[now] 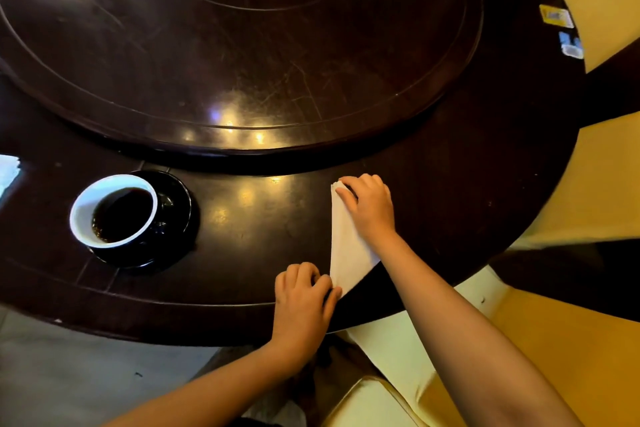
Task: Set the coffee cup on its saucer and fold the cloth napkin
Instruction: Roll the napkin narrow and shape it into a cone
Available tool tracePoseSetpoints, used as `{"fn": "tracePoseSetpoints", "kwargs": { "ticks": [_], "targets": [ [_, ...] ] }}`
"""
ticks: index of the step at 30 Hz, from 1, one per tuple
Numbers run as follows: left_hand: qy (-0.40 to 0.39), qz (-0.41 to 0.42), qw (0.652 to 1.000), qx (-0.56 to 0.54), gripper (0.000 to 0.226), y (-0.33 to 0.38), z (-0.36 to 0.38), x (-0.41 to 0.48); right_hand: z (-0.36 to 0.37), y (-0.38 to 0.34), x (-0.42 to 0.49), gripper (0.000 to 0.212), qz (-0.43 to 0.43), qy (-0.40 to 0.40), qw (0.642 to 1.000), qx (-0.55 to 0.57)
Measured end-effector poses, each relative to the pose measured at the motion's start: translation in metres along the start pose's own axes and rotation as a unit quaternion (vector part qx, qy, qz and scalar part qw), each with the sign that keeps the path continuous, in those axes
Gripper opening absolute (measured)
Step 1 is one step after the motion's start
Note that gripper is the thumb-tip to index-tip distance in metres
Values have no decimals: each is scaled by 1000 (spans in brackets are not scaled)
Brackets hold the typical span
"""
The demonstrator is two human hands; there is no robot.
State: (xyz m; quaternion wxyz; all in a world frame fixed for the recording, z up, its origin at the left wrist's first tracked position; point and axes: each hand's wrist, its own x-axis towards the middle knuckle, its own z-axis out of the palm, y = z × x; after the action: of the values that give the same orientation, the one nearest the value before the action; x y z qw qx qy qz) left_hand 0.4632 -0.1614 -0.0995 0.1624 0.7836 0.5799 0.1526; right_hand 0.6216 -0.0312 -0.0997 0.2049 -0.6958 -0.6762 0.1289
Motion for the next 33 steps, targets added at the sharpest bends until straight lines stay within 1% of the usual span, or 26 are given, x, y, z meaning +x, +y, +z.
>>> {"fn": "tracePoseSetpoints", "kwargs": {
  "ticks": [2,5,7,9,10,12,13,14,15,16,17,18,19,20,23,28,31,33],
  "targets": [
    [2,21,999,35,28,-1,3,0,6,0,-1,32,-16,5,999,-50],
    [4,40,997,71,25,-3,10,1,13,-1,-3,34,-21,18,990,-135],
    [4,48,995,92,23,-3,13,2,15,0,-1,34,-21,12,986,-163],
    [-2,51,993,103,23,-4,15,3,11,-1,6,36,3,0,987,-162],
    [-4,51,993,105,23,-4,15,2,6,0,11,37,35,2,988,-148],
    [-9,48,993,108,23,-5,17,2,-10,2,15,37,110,36,988,-105],
    [-12,47,993,110,23,-5,17,1,-19,3,11,38,123,57,988,-81],
    [-13,45,993,112,24,-5,18,1,-27,3,3,40,109,70,990,-57],
    [-13,44,992,113,24,-5,17,1,-31,0,-9,43,75,58,995,-36],
    [-13,45,992,115,24,-5,17,2,-33,-4,-24,48,33,15,999,-27],
    [-13,46,992,117,24,-5,17,2,-31,-9,-40,56,-8,-50,998,-44],
    [-11,46,992,118,24,-4,18,2,-25,-12,-54,63,-43,-118,989,-78],
    [-10,46,992,120,24,-4,18,2,-17,-12,-65,67,-65,-167,978,-111],
    [-10,46,991,122,24,-3,18,1,-8,-11,-70,67,-71,-186,971,-134],
    [-3,48,992,118,22,-4,20,1,7,-10,-61,67,-50,-166,973,-155],
    [7,59,990,128,20,-6,22,0,21,-17,-27,70,-22,-124,981,-149],
    [9,59,990,125,22,-6,21,0,24,-20,-14,63,-8,-105,984,-142],
    [8,54,991,120,22,-6,21,0,24,-21,-8,59,19,-92,988,-121]
  ]
}}
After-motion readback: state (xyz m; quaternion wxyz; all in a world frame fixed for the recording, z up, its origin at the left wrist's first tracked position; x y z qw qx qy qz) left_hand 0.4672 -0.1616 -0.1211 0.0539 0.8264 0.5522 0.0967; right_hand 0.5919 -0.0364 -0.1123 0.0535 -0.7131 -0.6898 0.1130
